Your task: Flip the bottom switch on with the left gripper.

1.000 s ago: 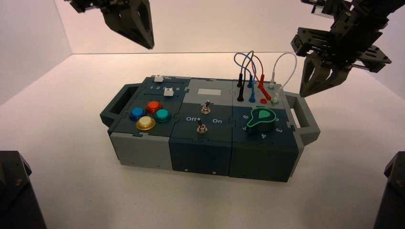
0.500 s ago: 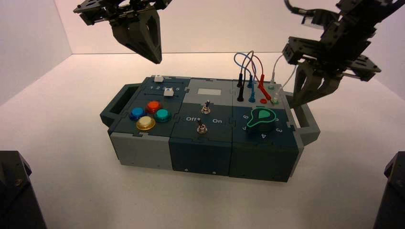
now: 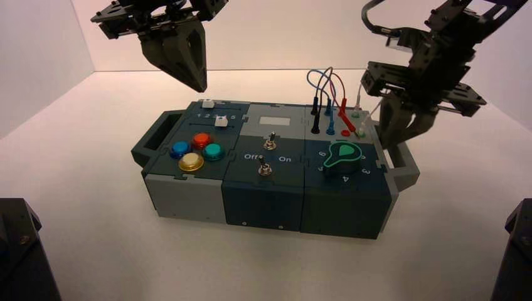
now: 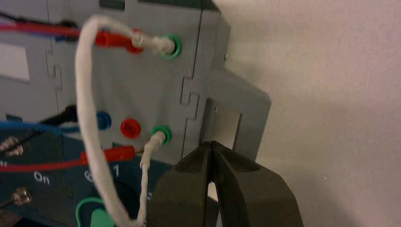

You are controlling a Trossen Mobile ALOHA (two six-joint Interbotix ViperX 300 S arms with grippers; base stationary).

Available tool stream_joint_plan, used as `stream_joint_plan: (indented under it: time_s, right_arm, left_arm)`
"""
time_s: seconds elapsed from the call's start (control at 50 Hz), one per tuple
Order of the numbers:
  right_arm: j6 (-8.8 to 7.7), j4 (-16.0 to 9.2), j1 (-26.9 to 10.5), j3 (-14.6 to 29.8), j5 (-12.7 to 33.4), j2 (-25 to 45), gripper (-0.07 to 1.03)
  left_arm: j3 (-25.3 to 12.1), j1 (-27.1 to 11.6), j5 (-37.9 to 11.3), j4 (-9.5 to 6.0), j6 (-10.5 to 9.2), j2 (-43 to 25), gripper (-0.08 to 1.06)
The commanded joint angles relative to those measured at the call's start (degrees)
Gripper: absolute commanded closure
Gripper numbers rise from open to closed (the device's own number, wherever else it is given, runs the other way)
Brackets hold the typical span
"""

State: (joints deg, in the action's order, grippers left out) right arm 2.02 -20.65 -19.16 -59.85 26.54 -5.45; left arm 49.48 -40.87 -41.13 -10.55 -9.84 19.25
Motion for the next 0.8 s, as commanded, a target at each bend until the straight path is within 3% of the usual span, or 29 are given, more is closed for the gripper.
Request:
stream_joint_plan:
  time_s: [0.02,0.2,0.8]
  right_arm:
    - [-0.26,0.3,-0.3,-0.1,-1.0,1.9,0.99]
    - [-0.26,0.2,-0.3,-0.3,-1.4,1.6,0.99]
    - [-0.35,0.2,-0.3,-0.4,-1.7,1.6,0.99]
  left_arm:
    - [-0.8,-0.5,-0.4,-0.09,-0.26,-0.5,1.01]
    - [-1.6,-1.7,-2.2,-0.35,-0.53,-3.3,1.01]
    - [-6.9,-9.8,-4.9,-0.44,-6.5,-13.0,1.01]
